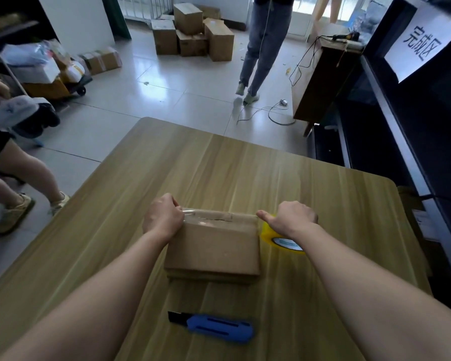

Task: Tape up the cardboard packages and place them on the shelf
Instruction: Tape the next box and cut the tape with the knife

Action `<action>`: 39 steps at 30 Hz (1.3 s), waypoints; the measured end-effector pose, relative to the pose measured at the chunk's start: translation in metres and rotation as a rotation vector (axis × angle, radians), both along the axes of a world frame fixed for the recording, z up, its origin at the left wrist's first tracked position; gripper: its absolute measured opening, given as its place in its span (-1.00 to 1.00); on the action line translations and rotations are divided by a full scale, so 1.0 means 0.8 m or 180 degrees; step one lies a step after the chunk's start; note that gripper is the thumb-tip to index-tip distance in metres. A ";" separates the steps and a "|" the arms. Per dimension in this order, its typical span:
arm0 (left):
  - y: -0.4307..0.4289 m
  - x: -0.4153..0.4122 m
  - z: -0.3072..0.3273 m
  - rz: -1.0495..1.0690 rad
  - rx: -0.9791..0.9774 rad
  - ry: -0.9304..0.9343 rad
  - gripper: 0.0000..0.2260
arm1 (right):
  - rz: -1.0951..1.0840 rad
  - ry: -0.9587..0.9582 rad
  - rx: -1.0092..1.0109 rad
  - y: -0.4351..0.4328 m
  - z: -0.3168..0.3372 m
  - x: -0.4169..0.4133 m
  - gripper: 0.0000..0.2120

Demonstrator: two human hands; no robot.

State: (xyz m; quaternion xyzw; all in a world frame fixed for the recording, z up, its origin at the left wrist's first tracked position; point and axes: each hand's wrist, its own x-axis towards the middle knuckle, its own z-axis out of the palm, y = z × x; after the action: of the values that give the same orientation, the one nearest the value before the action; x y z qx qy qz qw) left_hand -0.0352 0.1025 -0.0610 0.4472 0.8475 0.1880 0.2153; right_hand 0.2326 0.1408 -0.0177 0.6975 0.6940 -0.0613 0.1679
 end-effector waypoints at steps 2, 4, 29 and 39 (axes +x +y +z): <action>0.001 -0.001 -0.001 -0.0055 0.0008 0.0045 -0.93 | 0.0011 0.0002 0.0011 0.001 -0.003 0.000 -0.26; 0.002 -0.002 -0.002 -0.0097 -0.0003 0.0086 -0.92 | 0.0006 -0.0005 0.0019 0.001 -0.004 0.000 -0.26; -0.012 0.009 0.002 -0.0781 -0.0004 0.1252 -0.94 | -0.0042 -0.0055 -0.0027 0.000 -0.015 -0.005 -0.29; -0.020 0.010 -0.004 -0.0168 -0.0050 0.0581 -0.77 | -0.0096 0.0041 -0.0036 0.000 -0.021 -0.005 -0.31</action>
State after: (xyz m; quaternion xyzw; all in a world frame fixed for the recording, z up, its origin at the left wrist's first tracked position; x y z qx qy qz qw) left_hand -0.0275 0.0864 -0.0643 0.4829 0.8530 0.1341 0.1456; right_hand 0.2286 0.1406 -0.0346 0.7065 0.6841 -0.0722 0.1663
